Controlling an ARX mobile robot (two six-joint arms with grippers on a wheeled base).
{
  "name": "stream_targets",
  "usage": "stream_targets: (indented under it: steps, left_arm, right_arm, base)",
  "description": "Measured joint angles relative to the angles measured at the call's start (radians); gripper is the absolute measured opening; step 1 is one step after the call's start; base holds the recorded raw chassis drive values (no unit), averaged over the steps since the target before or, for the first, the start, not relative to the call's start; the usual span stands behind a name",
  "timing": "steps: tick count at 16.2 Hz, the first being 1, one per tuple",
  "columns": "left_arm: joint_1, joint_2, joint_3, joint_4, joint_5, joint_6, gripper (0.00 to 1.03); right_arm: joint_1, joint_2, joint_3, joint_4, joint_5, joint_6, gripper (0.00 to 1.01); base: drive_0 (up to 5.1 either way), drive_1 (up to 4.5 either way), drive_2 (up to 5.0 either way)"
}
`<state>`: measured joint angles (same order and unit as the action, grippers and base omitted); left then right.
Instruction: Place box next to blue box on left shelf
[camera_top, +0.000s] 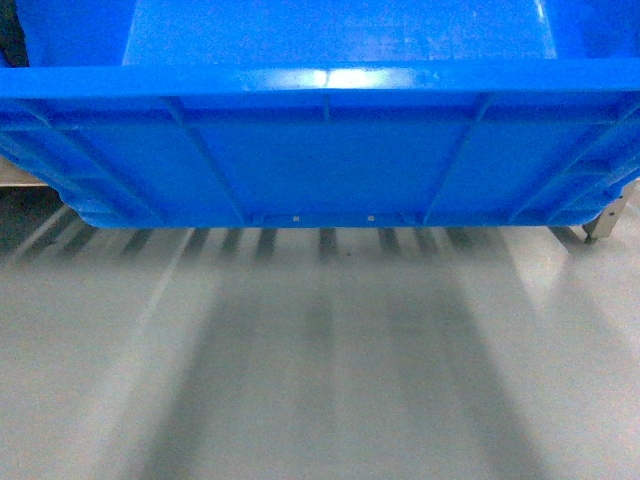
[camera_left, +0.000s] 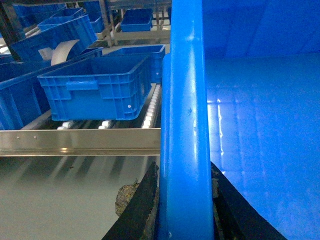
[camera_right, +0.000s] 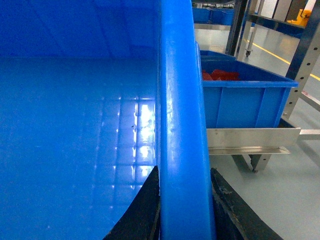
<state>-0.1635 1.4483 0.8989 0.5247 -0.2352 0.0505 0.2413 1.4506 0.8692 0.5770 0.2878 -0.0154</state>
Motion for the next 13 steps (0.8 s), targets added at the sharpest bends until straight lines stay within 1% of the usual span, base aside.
stream_targets:
  steps: [11,13]
  left_arm:
    - [0.000,0.000,0.000,-0.001,0.000,0.000,0.19]
    - [0.000,0.000,0.000,0.002,0.000,0.000,0.19]
  right_arm:
    - [0.000,-0.001,0.000,-0.003,0.000,0.000,0.21]
    - [0.000,-0.001,0.000,0.004,0.000,-0.001,0.21]
  base:
    - [0.0,0.00,0.0]
    - [0.2,4.57,-4.1]
